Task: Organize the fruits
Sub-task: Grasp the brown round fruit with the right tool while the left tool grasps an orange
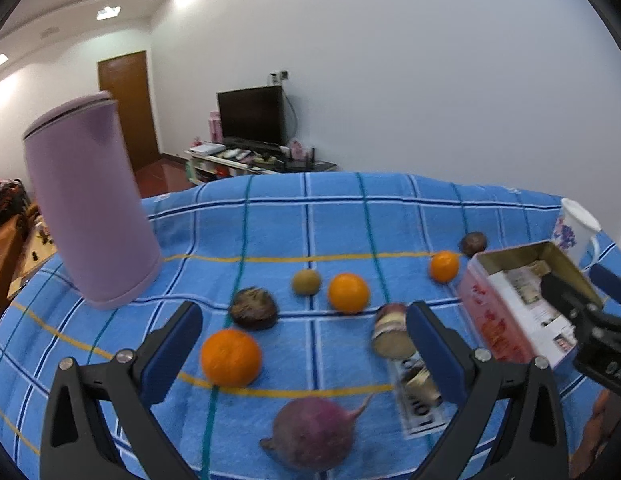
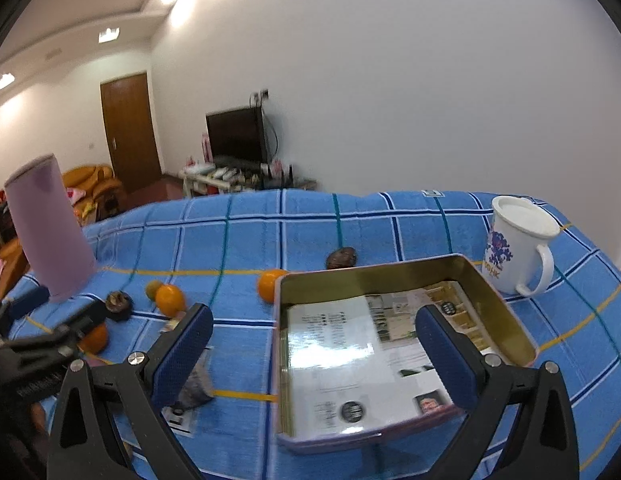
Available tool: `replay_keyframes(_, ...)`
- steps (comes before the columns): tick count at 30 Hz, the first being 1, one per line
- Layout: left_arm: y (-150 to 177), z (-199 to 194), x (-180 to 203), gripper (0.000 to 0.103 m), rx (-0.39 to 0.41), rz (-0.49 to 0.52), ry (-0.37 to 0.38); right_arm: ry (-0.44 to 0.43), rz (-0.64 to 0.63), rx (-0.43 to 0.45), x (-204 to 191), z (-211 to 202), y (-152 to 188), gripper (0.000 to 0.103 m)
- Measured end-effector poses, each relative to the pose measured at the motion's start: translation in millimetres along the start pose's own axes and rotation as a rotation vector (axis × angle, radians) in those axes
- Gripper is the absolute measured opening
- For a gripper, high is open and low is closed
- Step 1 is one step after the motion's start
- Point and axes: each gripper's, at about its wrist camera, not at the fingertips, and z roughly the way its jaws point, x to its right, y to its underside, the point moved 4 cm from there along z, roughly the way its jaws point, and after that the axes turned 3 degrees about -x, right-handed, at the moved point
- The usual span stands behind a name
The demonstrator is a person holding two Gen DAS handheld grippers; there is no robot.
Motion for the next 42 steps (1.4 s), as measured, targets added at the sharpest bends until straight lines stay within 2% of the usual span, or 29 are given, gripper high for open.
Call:
replay_keyframes(4, -30, 13, 24, 0.102, -0.063, 0.051, 0.101, -0.037, -0.015, -0.104, 18, 18, -23, 0.101)
replay_keyframes(6, -46, 28, 37, 0.101, -0.124, 0.052, 0.166, -0.054, -0.032, -0.148, 25, 28, -37, 0.1)
replay_keyframes(9, -61, 53, 53, 0.096, -0.224, 0.03, 0.247, -0.069, -0.052, -0.191, 33, 43, -54, 0.092)
replay_keyframes(12, -73, 77, 68, 0.092, -0.333, -0.007, 0.317, -0.118, -0.045, -0.284, 42, 70, -70, 0.083)
replay_keyframes(15, -76, 95, 76, 0.09, -0.419, -0.061, 0.364, -0.171, -0.009, -0.368, 48, 96, -80, 0.071)
replay_keyframes(18, -72, 111, 87, 0.088, -0.488, -0.086, 0.39, -0.206, 0.003, -0.419, 49, 117, -84, 0.068)
replay_keyframes(20, -68, 120, 90, 0.08, -0.529, -0.103, 0.395, -0.223, 0.009, -0.451, 48, 129, -82, 0.063)
replay_keyframes(23, -60, 135, 97, 0.077, -0.584, -0.149, 0.405, -0.221, 0.016, -0.509, 50, 149, -76, 0.053)
replay_keyframes(26, -53, 142, 102, 0.073, -0.607, -0.149, 0.378, -0.235, 0.05, -0.545, 56, 163, -71, 0.047)
replay_keyframes(29, -48, 148, 107, 0.067, -0.62, -0.147, 0.356, -0.272, 0.095, -0.565, 59, 175, -71, 0.047)
replay_keyframes(31, -45, 152, 113, 0.066, -0.627, -0.138, 0.343, -0.284, 0.112, -0.581, 60, 183, -71, 0.047)
replay_keyframes(35, -43, 161, 126, 0.059, -0.626, -0.102, 0.305, -0.275, 0.107, -0.617, 54, 196, -69, 0.047)
replay_keyframes(39, -40, 167, 135, 0.061, -0.624, -0.104, 0.299, -0.258, 0.09, -0.653, 49, 207, -63, 0.046)
replay_keyframes(42, -36, 176, 144, 0.057, -0.631, -0.088, 0.296, -0.251, 0.089, -0.669, 45, 215, -60, 0.042)
